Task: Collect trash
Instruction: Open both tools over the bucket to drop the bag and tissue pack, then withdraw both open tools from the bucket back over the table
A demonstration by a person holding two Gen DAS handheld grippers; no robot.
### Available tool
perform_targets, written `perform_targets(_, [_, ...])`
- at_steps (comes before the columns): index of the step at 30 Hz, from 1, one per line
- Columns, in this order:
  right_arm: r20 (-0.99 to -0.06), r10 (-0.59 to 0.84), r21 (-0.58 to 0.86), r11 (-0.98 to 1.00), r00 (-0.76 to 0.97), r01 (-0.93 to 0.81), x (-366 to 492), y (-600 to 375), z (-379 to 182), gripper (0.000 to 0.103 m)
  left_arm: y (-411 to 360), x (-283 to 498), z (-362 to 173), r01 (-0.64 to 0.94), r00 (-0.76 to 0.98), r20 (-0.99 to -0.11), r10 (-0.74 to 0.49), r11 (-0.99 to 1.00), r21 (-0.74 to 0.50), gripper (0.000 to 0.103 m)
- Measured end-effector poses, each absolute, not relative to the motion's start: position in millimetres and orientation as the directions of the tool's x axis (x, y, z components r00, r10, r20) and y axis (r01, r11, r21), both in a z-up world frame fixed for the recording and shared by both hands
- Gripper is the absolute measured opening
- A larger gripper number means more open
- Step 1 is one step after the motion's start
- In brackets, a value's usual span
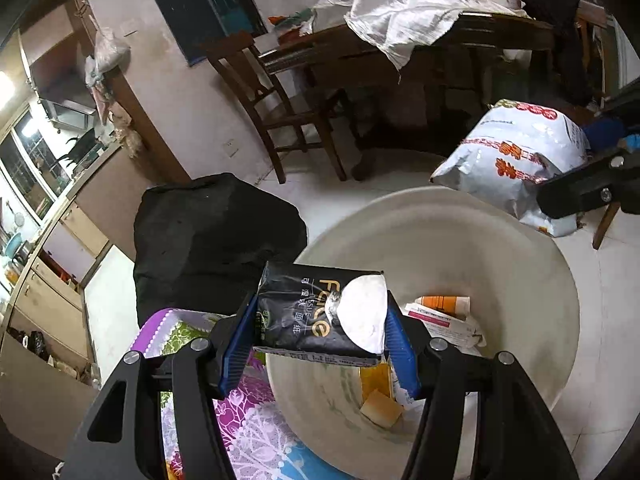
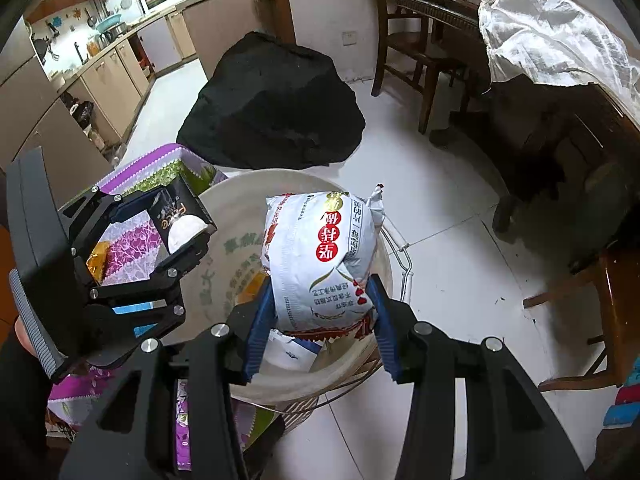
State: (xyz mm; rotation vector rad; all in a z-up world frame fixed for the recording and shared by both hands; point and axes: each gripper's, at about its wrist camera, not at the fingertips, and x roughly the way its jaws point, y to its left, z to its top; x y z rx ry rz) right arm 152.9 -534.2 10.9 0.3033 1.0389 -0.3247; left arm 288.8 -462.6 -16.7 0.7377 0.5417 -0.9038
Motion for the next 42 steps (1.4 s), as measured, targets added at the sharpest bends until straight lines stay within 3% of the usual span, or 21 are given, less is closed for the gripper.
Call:
perform_targets(10, [-0.897, -0.099, 0.084, 0.918, 0.43, 0.387, 164.1, -533.5, -4.0, 0.044, -463.4, 296.6, -35.8, 0.871, 0.476, -0.729, -0.492, 0.379, 0.313, 0.061])
perform_targets(21, [-0.903, -0.083, 0.083, 0.928, 0.42, 0.362, 178.0, -537.0, -3.7, 0.045, -458.9, 317.0, -22.3, 0.92, 0.346, -0.773, -0.532, 0.354, 0.168, 0.065])
perform_targets(25, [-0.906, -0.098, 0.066, 0.929, 0.413, 0.364, 182.6, -538.7, -10.7, 0.052, -458.5, 321.8, -31.5, 0.906, 0.378, -0.772, -0.512, 0.378, 0.193, 0.078])
perform_targets(42, [-0.932, -0.072, 0.064, 0.932, 0.355, 0.358, 185.9, -534.6, -26.1, 0.052, -447.7, 319.3, -29.0, 0.892, 0.403, -0.759, -0.512, 0.405, 0.201, 0.079])
